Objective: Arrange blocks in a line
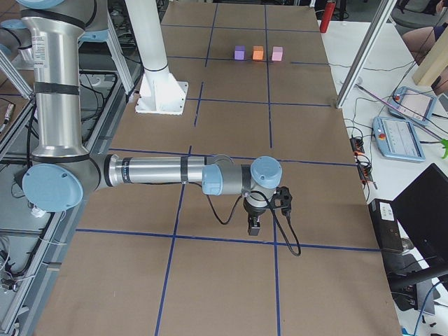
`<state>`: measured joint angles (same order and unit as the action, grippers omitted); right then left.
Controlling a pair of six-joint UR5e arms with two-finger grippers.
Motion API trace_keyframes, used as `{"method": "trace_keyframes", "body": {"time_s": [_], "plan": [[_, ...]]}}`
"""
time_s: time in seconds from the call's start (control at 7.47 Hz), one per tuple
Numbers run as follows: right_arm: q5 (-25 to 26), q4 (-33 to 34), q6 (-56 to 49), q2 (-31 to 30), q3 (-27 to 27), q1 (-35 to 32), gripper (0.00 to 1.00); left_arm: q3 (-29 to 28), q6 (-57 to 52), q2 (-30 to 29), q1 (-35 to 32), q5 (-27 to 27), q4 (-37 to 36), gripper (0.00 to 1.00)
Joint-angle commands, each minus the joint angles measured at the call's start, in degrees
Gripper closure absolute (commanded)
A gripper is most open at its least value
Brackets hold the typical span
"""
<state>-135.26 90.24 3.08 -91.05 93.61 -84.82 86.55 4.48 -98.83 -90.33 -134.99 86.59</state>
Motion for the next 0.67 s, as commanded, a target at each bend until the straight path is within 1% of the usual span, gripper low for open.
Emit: {"method": "trace_keyframes", "body": {"time_s": [0.0, 0.54], "plan": [[0.00, 0.02, 0.00, 0.00, 0.00, 0.00, 0.00, 0.20, -0.87, 1.08, 0.60, -0.01, 2.96, 0.00], [0.00, 0.02, 0.00, 0.00, 0.00, 0.00, 0.00, 0.20, -1.84, 1.71, 0.60, -0.01, 3.33, 0.00]]}}
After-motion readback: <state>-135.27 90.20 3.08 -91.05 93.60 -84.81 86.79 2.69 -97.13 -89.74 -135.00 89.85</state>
